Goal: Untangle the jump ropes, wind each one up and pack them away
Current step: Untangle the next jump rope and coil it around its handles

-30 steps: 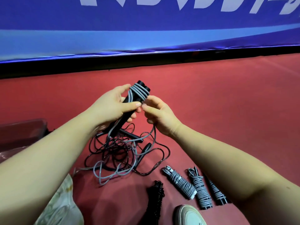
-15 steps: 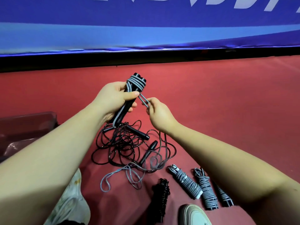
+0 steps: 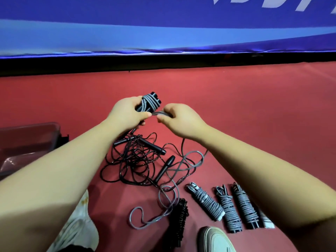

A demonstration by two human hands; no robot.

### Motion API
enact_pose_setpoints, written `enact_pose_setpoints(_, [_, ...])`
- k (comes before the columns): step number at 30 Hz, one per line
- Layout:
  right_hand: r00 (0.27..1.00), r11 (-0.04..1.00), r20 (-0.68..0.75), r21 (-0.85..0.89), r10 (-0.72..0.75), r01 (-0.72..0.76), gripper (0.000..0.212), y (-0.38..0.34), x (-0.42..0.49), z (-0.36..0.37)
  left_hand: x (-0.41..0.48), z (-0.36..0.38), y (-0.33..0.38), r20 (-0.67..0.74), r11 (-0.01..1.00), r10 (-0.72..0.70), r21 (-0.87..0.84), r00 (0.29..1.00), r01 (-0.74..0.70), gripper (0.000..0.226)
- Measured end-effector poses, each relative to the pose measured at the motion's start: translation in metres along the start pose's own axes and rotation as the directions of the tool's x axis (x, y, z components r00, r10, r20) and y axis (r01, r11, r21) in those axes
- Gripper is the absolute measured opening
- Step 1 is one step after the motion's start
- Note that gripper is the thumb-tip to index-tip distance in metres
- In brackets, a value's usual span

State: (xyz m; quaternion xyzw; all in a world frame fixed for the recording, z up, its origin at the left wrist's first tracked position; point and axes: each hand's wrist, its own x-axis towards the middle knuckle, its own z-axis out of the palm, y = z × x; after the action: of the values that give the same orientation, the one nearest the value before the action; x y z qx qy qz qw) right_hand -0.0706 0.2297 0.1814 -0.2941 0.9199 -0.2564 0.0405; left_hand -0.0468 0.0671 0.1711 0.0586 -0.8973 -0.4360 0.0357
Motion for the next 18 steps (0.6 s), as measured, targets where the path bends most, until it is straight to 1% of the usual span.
enact_pose_setpoints(2, [0.999, 0.994, -0.022, -0.104, -0.027, 0.024, 0.022, -0.002, 0.004, -0.008, -0.004, 0.004, 0.005, 0.031, 0.981, 0.054, 0.185, 0.998, -0.059, 0.042])
enact_pose_setpoints(4, [0.997, 0.963, -0.040, -0.263, -0.067, 0.055, 0.026, -0.002, 0.006, -0.014, -0.006, 0.008, 0.008, 0.075, 0.932, 0.089, 0.344, 0.993, -0.110, 0.046])
enact_pose_setpoints(6, [0.991, 0.911, -0.041, -0.400, -0.124, 0.097, 0.028, 0.000, 0.007, -0.019, -0.008, 0.014, 0.009, 0.163, 0.899, 0.087, 0.413, 0.983, -0.148, 0.041])
enact_pose_setpoints(8, [0.985, 0.872, -0.002, -0.466, -0.172, 0.151, 0.032, 0.003, 0.009, -0.024, -0.011, 0.020, 0.010, 0.241, 0.883, 0.057, 0.441, 0.969, -0.162, 0.034])
enact_pose_setpoints(11, [0.983, 0.889, 0.060, -0.421, -0.173, 0.182, 0.040, 0.012, 0.012, -0.028, -0.015, 0.023, 0.012, 0.312, 0.880, 0.048, 0.435, 0.949, -0.188, 0.028])
enact_pose_setpoints(13, [0.979, 0.906, 0.092, -0.372, -0.181, 0.203, 0.044, 0.019, 0.012, -0.030, -0.017, 0.023, 0.013, 0.377, 0.877, 0.048, 0.428, 0.925, -0.220, 0.019])
enact_pose_setpoints(14, [0.970, 0.905, 0.115, -0.350, -0.214, 0.241, 0.045, 0.022, 0.012, -0.031, -0.018, 0.022, 0.014, 0.410, 0.870, 0.053, 0.428, 0.910, -0.243, 0.017])
enact_pose_setpoints(16, [0.931, 0.885, 0.145, -0.292, -0.334, 0.363, 0.043, 0.028, 0.011, -0.033, -0.024, 0.023, 0.015, 0.489, 0.870, 0.061, 0.402, 0.870, -0.286, 0.030])
enact_pose_setpoints(18, [0.893, 0.861, 0.097, -0.236, -0.440, 0.450, 0.040, 0.032, 0.009, -0.032, -0.030, 0.025, 0.018, 0.563, 0.906, 0.069, 0.310, 0.824, -0.288, 0.037])
